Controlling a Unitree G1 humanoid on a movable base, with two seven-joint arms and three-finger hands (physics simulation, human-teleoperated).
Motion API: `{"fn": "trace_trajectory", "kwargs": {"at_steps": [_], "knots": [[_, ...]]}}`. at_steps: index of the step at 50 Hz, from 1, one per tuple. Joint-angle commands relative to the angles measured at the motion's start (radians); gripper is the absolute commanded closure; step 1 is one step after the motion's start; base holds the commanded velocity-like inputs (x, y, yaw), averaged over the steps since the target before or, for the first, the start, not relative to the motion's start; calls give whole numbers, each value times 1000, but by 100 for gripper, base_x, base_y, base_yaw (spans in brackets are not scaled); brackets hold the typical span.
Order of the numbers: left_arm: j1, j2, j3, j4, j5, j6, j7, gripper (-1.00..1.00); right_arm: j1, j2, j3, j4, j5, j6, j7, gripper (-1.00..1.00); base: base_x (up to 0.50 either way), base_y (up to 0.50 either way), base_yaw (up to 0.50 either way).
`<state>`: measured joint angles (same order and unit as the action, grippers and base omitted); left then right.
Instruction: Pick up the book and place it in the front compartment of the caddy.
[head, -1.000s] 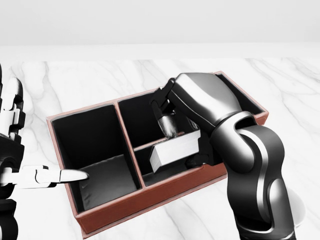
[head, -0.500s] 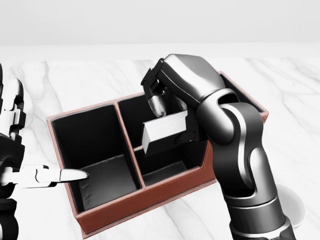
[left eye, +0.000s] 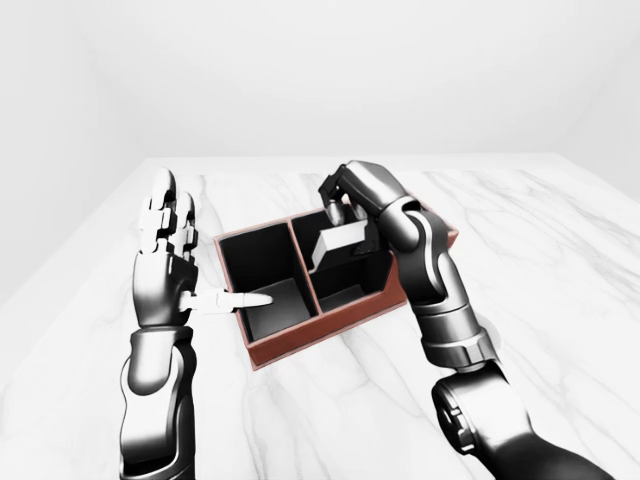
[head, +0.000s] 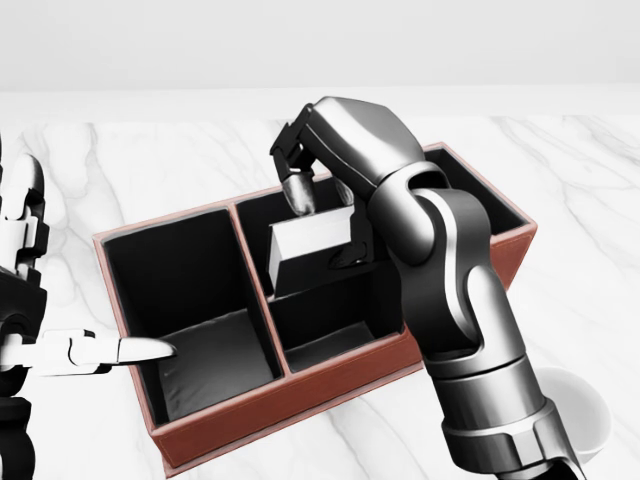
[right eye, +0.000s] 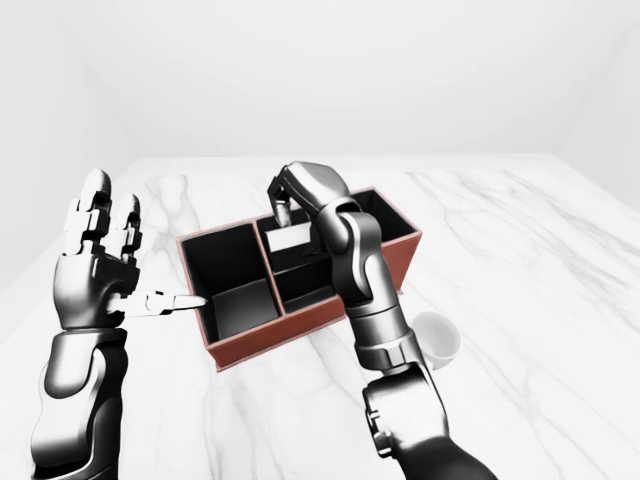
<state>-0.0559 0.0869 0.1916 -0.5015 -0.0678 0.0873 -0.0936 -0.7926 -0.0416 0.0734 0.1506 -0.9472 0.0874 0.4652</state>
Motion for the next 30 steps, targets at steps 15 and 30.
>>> {"fn": "trace_trajectory", "kwargs": {"at_steps": [15, 30], "knots": [[-3, 2, 3, 0, -3, 0, 1, -100, -113, -7, -9, 213, 7, -39, -127, 100, 0, 0, 0], [-7, 6, 11, -2, -9, 0, 1, -100, -163, -1, -5, 351, 7, -103, -199, 100, 0, 0, 0]]}}
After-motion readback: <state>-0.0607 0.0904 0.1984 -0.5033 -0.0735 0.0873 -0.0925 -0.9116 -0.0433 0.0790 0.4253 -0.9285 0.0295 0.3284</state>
